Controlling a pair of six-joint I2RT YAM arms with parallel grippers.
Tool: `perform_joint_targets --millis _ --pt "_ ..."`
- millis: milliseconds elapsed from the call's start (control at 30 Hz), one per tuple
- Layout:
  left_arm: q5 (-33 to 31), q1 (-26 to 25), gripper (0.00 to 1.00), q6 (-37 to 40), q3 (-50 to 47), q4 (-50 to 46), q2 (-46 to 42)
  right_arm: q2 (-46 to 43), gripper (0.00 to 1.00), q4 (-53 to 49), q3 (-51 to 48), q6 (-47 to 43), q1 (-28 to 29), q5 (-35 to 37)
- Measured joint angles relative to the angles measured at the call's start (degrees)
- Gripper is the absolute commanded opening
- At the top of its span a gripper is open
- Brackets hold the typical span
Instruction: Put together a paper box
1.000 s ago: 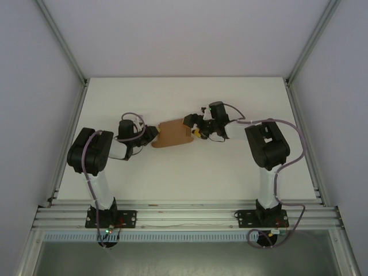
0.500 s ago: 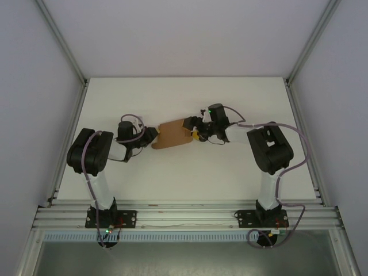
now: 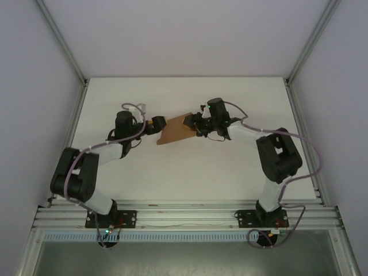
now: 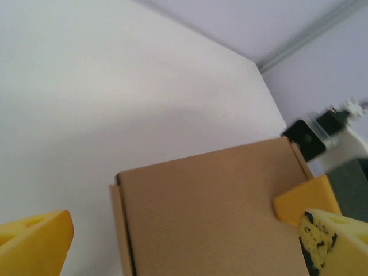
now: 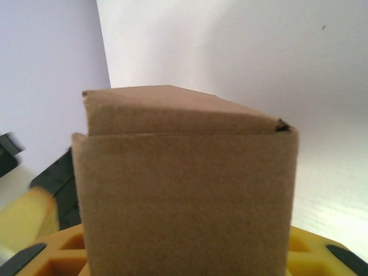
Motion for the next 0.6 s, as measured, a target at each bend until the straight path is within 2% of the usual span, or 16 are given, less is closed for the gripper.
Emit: perform_joint_targets --millis 100,167,267,400,600 --pt "-4.6 -8.5 1.00 16.5 4.4 -9.6 -6.2 -3.8 0.41 -8.4 1.0 2.0 -2.1 -0.1" --pt "-5.0 -13.6 1.00 26.8 6.1 -15.5 -9.9 -4.7 0.42 -15.7 3.4 2.4 -3.7 -0.2" --pt "-4.9 -17.2 1.00 40.2 6.2 -22.9 -14.2 -5.0 0.42 -26.6 7.7 2.5 -5.5 -0.7" --pt "-11.8 -21.6 1.00 50.9 6.8 -30.2 -13.8 -5.0 0.42 -35.3 10.9 3.8 -5.9 -4.0" --pt "-24.1 -26.6 1.00 58.2 8.9 -35.1 -8.7 -5.0 0.42 -39.6 10.9 9.0 -5.8 -9.1"
